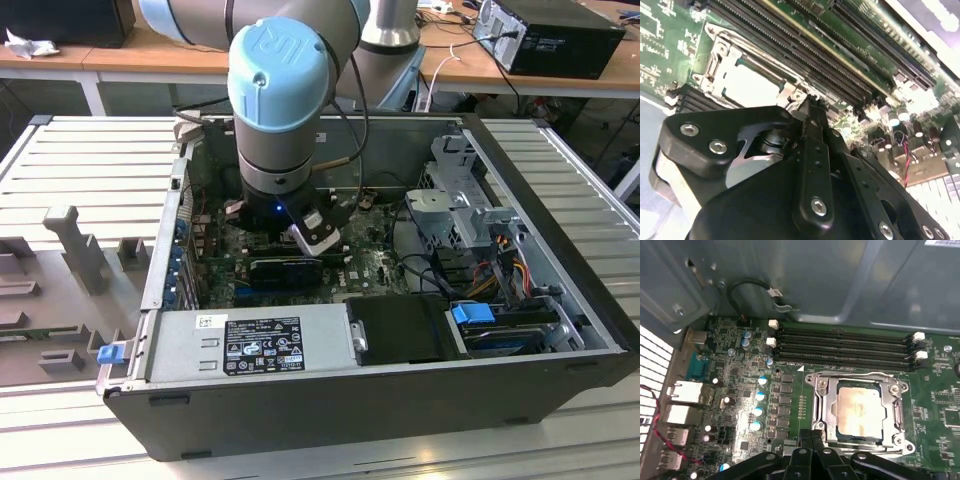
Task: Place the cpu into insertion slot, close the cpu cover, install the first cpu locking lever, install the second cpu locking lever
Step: 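Install the second cpu locking lever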
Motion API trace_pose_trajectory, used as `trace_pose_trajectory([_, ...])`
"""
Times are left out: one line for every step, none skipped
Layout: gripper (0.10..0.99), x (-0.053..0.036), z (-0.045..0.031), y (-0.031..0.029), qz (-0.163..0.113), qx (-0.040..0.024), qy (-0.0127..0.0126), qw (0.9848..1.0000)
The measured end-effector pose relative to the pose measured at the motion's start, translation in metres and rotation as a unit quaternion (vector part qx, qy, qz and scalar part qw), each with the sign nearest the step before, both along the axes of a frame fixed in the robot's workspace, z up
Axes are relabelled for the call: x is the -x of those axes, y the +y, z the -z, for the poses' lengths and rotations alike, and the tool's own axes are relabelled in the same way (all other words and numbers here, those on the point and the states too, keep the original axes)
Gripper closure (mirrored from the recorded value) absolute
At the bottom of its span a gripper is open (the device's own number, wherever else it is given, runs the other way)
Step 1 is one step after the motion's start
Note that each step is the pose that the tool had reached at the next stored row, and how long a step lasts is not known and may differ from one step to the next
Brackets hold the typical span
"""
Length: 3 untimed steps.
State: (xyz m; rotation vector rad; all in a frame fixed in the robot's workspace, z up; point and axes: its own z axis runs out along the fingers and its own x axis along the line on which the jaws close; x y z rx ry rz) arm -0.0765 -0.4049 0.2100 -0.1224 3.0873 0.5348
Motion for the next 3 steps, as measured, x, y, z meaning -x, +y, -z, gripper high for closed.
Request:
trace_pose_trajectory([0.980, 0.0000, -0.0027, 0.0000, 0.000, 0.0000, 0.0000, 1.0000])
trace_pose_trajectory([0.980, 0.0000, -0.0056, 0.0000, 0.000, 0.0000, 0.0000, 1.0000])
trace_pose_trajectory([0.980, 0.0000, -0.0067, 0.0001, 0.000, -0.0001, -0.0001, 1.0000])
